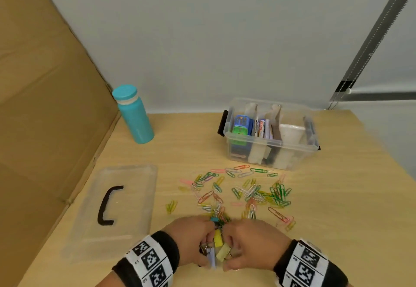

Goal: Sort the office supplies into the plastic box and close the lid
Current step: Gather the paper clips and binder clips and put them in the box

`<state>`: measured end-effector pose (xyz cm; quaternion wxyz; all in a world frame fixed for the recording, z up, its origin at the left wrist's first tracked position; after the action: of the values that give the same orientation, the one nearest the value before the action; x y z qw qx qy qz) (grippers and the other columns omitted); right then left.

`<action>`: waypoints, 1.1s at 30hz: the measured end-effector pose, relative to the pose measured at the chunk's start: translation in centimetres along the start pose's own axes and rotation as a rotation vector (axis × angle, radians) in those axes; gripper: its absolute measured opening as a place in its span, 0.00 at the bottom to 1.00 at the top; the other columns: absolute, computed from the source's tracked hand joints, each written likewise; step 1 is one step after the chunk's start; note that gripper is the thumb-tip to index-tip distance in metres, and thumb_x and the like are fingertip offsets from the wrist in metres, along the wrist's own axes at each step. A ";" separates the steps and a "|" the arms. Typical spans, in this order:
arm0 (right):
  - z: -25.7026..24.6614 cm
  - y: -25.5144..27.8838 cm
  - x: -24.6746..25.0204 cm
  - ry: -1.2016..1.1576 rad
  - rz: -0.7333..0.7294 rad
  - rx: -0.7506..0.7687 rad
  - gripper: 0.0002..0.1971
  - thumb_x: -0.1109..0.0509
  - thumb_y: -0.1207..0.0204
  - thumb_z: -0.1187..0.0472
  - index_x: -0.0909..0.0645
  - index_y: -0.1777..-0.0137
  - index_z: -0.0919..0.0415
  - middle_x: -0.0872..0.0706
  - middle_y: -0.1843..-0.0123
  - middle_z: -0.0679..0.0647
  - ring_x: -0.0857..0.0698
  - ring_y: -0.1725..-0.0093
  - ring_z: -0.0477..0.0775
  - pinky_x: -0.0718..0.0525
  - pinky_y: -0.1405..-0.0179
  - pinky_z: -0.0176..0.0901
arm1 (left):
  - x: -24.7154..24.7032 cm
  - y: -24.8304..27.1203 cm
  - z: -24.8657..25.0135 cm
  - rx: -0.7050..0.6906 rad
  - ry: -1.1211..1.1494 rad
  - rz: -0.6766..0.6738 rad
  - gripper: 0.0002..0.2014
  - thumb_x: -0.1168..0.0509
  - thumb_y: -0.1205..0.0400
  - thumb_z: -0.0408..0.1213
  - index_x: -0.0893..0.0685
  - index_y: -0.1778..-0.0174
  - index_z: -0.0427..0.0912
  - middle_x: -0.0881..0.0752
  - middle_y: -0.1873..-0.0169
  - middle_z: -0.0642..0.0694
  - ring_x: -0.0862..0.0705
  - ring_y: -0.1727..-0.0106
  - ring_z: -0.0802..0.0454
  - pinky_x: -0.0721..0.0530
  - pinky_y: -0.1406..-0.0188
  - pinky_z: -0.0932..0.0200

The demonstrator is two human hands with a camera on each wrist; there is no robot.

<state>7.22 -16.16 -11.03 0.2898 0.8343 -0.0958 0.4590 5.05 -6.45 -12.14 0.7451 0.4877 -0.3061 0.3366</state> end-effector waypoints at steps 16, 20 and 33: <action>-1.2 -0.3 -2.6 0.055 0.148 -0.218 0.24 0.40 0.28 0.74 0.37 0.33 0.57 0.31 0.35 0.60 0.22 0.53 0.64 0.26 0.63 0.51 | 3.1 1.5 -2.2 -0.120 0.185 0.311 0.15 0.32 0.24 0.45 0.18 0.42 0.50 0.15 0.51 0.56 0.21 0.47 0.59 0.21 0.43 0.61; -0.9 -0.1 -2.5 -0.095 0.190 -0.205 0.26 0.43 0.30 0.77 0.37 0.36 0.54 0.26 0.44 0.56 0.22 0.54 0.60 0.31 0.65 0.48 | 4.2 1.7 -3.7 -0.075 0.374 0.365 0.12 0.30 0.23 0.45 0.16 0.45 0.50 0.18 0.59 0.59 0.18 0.54 0.60 0.18 0.49 0.63; 4.7 0.5 0.3 -1.665 0.377 -0.225 0.04 0.37 0.33 0.69 0.25 0.59 0.63 0.22 0.62 0.56 0.22 0.67 0.53 0.18 0.64 0.46 | 2.6 0.9 -4.5 0.001 0.516 0.293 0.13 0.48 0.14 0.37 0.25 0.36 0.49 0.28 0.70 0.50 0.27 0.65 0.52 0.20 0.53 0.48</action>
<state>10.52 -19.28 -12.50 0.1250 0.8359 -0.4590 -0.2739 6.41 -1.49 -11.15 0.7414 0.3371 -0.1737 0.5536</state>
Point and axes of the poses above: each hand's wrist, its own y-axis away from the middle knuckle, its own x-axis out of the back of the hand, z = x × y, the point moved 8 cm from there along -y, towards the middle knuckle
